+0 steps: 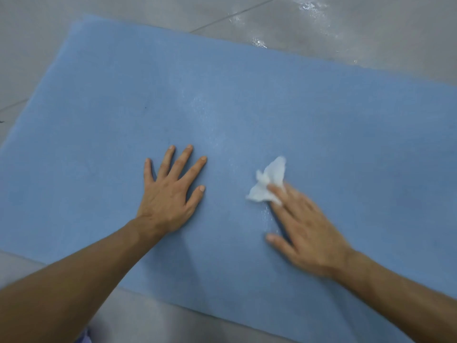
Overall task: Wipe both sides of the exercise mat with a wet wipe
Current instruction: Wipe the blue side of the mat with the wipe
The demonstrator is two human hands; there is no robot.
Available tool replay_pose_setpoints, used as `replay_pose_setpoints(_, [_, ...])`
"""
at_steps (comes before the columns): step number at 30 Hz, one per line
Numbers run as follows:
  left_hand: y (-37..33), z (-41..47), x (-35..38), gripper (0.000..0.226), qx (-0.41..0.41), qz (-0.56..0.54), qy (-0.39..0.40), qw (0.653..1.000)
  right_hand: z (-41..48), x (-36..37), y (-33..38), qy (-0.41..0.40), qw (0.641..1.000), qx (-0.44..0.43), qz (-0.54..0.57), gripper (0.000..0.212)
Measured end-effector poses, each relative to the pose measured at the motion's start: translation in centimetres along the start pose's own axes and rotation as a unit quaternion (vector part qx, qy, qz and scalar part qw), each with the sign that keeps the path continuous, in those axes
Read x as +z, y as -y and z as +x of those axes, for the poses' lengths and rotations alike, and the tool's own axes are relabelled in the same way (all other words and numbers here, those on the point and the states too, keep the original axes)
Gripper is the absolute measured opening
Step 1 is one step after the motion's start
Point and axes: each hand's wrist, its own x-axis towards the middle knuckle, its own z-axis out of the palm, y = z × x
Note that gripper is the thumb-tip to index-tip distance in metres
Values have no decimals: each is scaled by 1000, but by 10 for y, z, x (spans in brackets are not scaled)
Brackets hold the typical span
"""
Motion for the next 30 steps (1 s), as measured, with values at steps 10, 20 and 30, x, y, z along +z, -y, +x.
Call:
replay_pose_setpoints(10, [-2,1,0,63,2,-4,1,1000,-49,17,-1,-34,997,-41,-52,66])
replay_pose_setpoints(20, [-9,5,1,64,-1,-3,6,1000,-26,-13,-37,-92,982,158,52,78])
replay_pose_setpoints(30, [-33,18,1,61,48,0,15,999,-80,36,55,12,990,-122,-75,72])
